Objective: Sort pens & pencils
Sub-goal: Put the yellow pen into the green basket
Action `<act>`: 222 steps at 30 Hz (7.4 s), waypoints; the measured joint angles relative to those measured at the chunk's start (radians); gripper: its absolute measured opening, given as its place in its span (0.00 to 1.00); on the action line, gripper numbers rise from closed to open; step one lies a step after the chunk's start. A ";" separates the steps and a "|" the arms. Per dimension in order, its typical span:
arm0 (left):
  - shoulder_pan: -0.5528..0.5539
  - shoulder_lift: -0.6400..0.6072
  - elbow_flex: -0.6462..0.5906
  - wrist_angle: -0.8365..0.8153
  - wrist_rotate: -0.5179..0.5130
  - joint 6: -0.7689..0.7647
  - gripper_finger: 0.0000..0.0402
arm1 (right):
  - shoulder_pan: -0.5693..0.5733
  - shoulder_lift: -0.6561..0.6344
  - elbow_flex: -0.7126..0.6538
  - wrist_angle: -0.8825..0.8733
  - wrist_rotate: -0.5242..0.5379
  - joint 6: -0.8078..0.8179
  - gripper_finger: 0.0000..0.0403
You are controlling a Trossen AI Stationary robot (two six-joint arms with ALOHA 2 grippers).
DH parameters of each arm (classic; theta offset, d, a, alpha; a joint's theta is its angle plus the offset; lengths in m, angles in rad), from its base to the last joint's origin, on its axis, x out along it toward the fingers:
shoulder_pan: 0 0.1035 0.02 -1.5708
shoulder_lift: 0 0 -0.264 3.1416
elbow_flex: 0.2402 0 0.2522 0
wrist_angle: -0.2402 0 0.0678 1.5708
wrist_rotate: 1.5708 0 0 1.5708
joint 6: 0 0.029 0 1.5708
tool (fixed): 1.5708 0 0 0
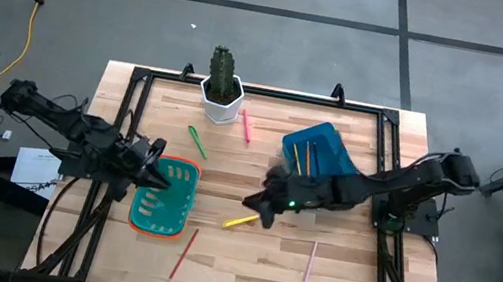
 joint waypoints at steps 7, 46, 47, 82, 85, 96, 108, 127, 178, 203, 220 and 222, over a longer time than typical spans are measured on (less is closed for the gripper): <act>0.077 -0.049 0.005 -0.041 0.054 0.006 0.09 | -0.007 0.250 0.359 -0.508 -0.082 -0.162 0.20; 0.147 -0.274 0.007 -0.428 0.116 -0.007 0.09 | -0.067 0.753 0.902 -1.132 -0.239 -0.620 0.20; 0.147 -0.274 0.007 -0.425 0.116 -0.007 0.09 | -0.067 0.753 0.902 -1.130 -0.230 -0.625 0.20; 0.147 -0.274 0.007 -0.337 0.108 -0.035 0.09 | -0.066 0.774 0.846 -1.129 -0.224 -0.648 0.20; 0.147 -0.274 0.007 -0.337 0.108 -0.035 0.09 | -0.066 0.774 0.846 -1.131 -0.209 -0.653 0.20; 0.147 -0.274 0.007 -0.338 0.108 -0.035 0.09 | -0.082 0.774 0.846 -1.131 -0.193 -0.658 0.20; 0.147 -0.274 0.007 -0.337 0.108 -0.034 0.09 | -0.080 0.774 0.846 -1.122 -0.216 -0.679 0.20; 0.146 -0.242 0.007 -0.336 0.137 0.001 0.09 | -0.102 0.729 0.982 -0.859 -0.169 -0.540 0.20; 0.147 0.579 0.277 -0.009 0.119 0.122 0.09 | 0.093 -0.627 -0.131 0.082 0.449 -0.548 0.20; 0.180 1.134 0.766 -0.455 0.091 0.185 0.16 | 0.093 -0.993 -0.557 0.105 0.434 -0.406 0.20; 0.198 1.282 0.855 -0.458 0.100 0.113 0.27 | 0.093 -1.060 -0.558 -0.053 0.433 -0.375 0.20; 0.189 1.291 0.855 -0.441 0.097 0.069 0.26 | 0.092 -1.074 -0.558 -0.092 0.433 -0.383 0.20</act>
